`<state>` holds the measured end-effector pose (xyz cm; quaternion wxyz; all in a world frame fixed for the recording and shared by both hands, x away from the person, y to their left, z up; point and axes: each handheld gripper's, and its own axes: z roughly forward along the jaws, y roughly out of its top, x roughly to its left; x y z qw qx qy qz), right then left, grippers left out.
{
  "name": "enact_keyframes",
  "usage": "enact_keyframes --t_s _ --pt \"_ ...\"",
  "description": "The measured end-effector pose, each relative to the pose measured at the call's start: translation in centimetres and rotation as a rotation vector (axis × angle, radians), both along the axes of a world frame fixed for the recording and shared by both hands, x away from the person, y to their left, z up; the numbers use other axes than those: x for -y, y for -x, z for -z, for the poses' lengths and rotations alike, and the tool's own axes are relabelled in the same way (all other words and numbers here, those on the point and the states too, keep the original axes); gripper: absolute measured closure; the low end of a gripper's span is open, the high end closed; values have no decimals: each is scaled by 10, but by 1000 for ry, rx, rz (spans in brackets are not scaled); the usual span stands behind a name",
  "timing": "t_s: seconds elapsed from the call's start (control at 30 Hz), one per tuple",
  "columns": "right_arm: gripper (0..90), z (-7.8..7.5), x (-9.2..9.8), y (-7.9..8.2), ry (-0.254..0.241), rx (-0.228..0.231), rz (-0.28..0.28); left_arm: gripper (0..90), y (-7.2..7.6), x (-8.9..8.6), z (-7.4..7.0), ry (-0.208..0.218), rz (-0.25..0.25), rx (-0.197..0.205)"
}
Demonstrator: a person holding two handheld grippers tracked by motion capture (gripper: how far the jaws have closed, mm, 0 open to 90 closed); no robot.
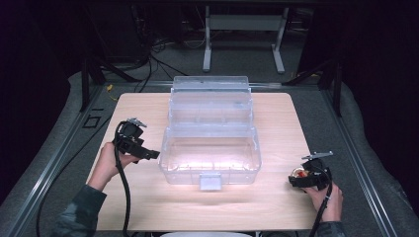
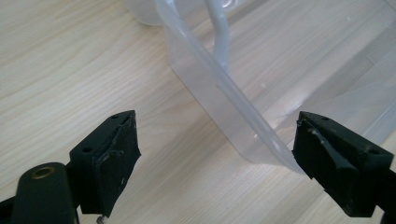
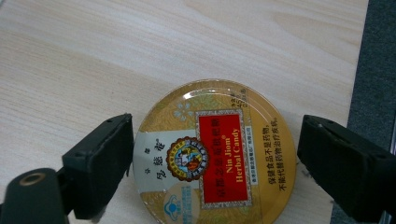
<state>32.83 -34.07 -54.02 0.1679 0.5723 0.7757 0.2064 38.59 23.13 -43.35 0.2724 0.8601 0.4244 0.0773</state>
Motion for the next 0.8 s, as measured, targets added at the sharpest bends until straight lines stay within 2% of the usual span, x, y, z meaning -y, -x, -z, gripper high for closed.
enact_keyframes --t_s 0.13,0.33,0.47,0.53,0.63,0.8 --pt "152 2 0 -1 2 -6 2 21 2 -12 -3 -2 -23 10" --pt "196 3 1 -3 -6 -12 -14 3 4 -24 1 -24 -33 9" --pt "200 3 2 -3 -8 -8 -19 2 4 -32 7 -14 -46 14" --pt "201 3 3 -2 -9 -11 -20 2 5 -34 9 -47 -50 18" --pt "201 1 4 -1 -6 -15 -27 2 6 -38 13 -16 -51 8" --pt "201 -6 7 2 -12 -10 -27 2 5 -46 17 -12 -72 3"
